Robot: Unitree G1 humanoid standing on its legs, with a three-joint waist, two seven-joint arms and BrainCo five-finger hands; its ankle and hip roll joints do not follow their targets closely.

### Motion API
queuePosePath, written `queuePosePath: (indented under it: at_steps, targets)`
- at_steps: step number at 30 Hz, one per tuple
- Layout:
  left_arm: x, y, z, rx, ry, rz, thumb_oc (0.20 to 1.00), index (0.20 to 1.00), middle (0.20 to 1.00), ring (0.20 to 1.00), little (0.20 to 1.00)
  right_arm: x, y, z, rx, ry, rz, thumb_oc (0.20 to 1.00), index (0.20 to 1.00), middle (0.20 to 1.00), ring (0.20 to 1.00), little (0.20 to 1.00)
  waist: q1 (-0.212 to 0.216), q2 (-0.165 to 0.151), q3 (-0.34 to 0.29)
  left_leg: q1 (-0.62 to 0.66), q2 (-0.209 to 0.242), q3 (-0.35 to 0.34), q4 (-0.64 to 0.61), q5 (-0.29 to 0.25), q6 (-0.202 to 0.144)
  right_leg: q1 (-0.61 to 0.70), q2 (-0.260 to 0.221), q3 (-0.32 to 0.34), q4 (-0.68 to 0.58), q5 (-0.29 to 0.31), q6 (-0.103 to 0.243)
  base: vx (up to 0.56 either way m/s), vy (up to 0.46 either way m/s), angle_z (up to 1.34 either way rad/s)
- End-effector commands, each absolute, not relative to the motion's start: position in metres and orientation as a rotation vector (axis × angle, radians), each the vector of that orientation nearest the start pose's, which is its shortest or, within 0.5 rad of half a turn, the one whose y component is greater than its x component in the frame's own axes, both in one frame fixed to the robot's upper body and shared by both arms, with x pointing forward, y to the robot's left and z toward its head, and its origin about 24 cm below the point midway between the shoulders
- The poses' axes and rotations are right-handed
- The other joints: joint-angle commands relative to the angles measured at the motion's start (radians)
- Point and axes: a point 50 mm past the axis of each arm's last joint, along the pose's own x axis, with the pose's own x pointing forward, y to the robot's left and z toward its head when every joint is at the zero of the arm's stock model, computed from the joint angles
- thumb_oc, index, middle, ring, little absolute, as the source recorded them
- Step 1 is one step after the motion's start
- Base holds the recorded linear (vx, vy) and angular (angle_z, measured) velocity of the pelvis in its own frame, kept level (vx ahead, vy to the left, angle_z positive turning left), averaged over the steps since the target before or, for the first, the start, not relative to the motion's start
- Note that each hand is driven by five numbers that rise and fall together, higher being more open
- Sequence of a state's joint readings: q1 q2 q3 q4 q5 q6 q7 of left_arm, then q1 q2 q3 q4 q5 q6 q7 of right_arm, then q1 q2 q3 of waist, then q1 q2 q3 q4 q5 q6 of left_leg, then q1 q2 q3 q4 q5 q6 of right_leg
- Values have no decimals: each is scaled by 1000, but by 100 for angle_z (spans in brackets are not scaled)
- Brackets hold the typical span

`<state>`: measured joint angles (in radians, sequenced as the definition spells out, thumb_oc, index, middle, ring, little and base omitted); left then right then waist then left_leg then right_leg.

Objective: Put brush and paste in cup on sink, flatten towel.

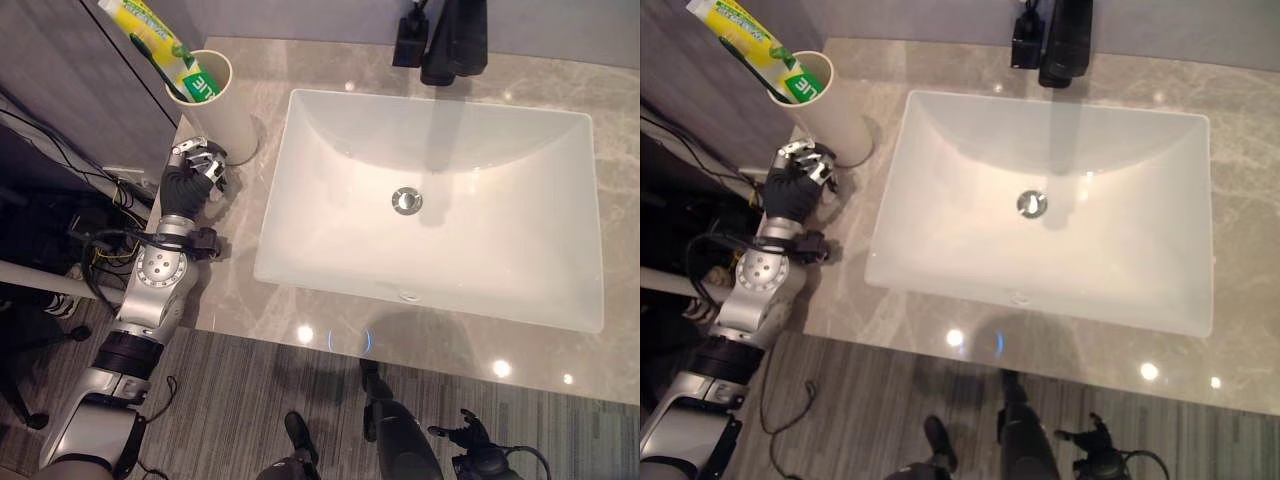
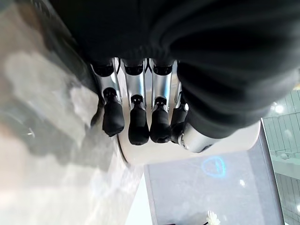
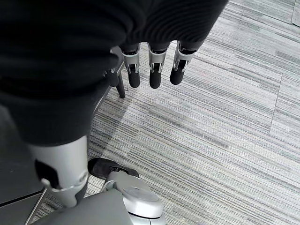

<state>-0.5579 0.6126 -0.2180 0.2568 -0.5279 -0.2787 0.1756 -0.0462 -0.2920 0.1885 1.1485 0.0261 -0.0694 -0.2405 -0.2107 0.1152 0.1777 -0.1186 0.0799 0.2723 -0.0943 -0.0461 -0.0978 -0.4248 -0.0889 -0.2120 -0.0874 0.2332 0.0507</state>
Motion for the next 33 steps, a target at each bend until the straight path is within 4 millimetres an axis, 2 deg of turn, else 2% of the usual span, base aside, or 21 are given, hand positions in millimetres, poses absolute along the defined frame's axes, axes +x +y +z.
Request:
queuePosePath:
  at_steps: [1, 7, 13, 16, 24, 26, 28, 30, 33]
  targets:
    - [346, 214, 197, 127, -518, 42, 200, 200, 200, 200, 200, 143, -248, -137, -480, 960, -214, 1000, 1000, 1000, 1000, 1000, -29, -5, 8, 89, -2, -24, 7, 65, -51, 29, -27, 64, 27, -29, 93, 22, 2, -16]
    - [357, 225, 207, 171, -510, 119, 200, 200, 200, 200, 200, 143, -247, -137, -493, 960, -198, 1000, 1000, 1000, 1000, 1000, -37, -2, 9, 84, -2, -22, 7, 76, -56, 28, -28, 64, 20, -27, 94, 5, 0, -3]
    - [368, 240, 227, 273, -514, 203, 200, 200, 200, 200, 200, 145, -245, -137, -504, 952, -183, 1000, 1000, 1000, 1000, 1000, -45, -3, 18, 78, 2, -18, 7, 74, -59, 20, -25, 65, 22, -26, 92, 0, 0, 0]
    - [371, 240, 237, 285, -538, 236, 200, 200, 200, 200, 200, 146, -245, -137, -495, 951, -189, 1000, 1000, 1000, 1000, 1000, -45, -5, 22, 72, 4, -18, 7, 80, -62, 15, -23, 65, 21, -24, 92, -8, -13, 0]
    - [377, 255, 264, 377, -551, 317, 200, 200, 200, 200, 200, 152, -243, -135, -492, 932, -182, 1000, 1000, 1000, 1000, 1000, -49, -7, 32, 49, 9, -15, 7, 93, -69, -6, -15, 70, 19, -19, 91, -1, -3, 0]
    - [377, 257, 268, 378, -558, 328, 200, 200, 200, 200, 200, 154, -243, -134, -492, 923, -183, 1000, 1000, 1000, 1000, 1000, -49, -7, 36, 43, 10, -15, 7, 99, -70, -12, -12, 72, 19, -18, 91, 0, 0, 0]
    - [380, 254, 270, 280, -562, 343, 200, 200, 200, 200, 200, 154, -243, -134, -485, 920, -189, 1000, 1000, 1000, 1000, 1000, -51, -5, 42, 38, 13, -18, 7, 101, -73, -17, -5, 70, 20, -21, 90, 3, -25, -5]
    - [382, 252, 275, 254, -572, 345, 200, 200, 200, 200, 200, 157, -242, -133, -483, 915, -190, 1000, 1000, 1000, 1000, 1000, -53, -4, 44, 31, 13, -18, 7, 103, -73, -23, -4, 70, 21, -21, 89, 3, -14, -3]
    - [385, 255, 283, 278, -563, 371, 200, 200, 200, 200, 200, 158, -240, -133, -493, 909, -172, 1000, 1000, 1000, 1000, 1000, -59, -4, 46, 17, 15, -15, 7, 106, -75, -35, -1, 73, 22, -20, 88, 8, -31, -4]
